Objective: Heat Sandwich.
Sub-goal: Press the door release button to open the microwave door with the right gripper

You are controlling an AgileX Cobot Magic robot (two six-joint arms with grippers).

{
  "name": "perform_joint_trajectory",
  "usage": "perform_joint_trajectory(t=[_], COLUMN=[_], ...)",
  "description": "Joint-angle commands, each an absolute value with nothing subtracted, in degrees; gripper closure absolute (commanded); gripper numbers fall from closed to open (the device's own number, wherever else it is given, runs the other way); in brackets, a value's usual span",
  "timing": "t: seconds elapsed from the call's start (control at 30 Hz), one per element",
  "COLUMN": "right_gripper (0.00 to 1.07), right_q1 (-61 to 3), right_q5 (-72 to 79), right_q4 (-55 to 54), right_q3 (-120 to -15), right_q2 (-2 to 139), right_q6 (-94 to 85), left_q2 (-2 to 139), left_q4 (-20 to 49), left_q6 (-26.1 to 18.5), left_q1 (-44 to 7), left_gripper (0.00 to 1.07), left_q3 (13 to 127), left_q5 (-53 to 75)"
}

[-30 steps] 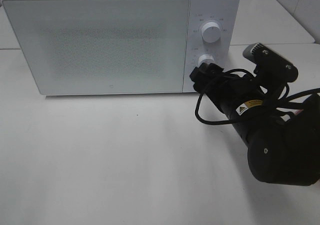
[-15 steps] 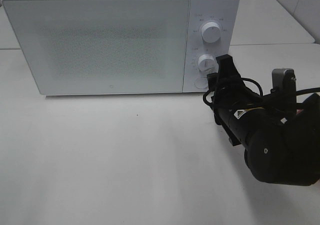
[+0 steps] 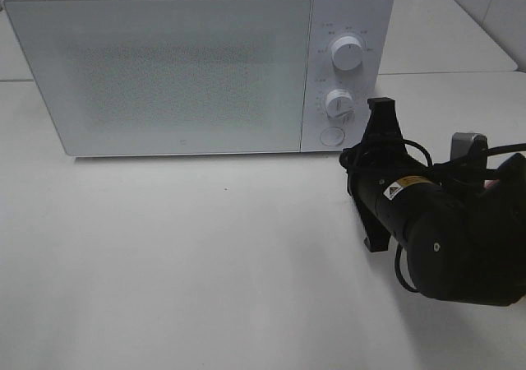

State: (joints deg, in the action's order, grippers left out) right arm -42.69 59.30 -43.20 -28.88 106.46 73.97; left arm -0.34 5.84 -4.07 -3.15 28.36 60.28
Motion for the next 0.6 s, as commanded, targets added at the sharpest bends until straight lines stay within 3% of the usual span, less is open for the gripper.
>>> perform_joint_trajectory(t=[0.03, 0.6], right_gripper=[1.07, 1.06], right_q1=[-42.63, -36.61], right_q5=[57.58, 55.98], right_q4=[-42.97, -35.41], right_q3=[-29.34, -36.27], right_q2=[106.46, 114.08], right_q6=[74.83, 79.93], left_q2=[-1.72, -1.72], left_q4=[6.13, 6.13], left_q6=[-3.95, -3.95], left_q1=[-3.27, -3.27], left_gripper=[0.03, 0.03], left_q3=[28.25, 28.25], left_q5=[59.42, 59.42])
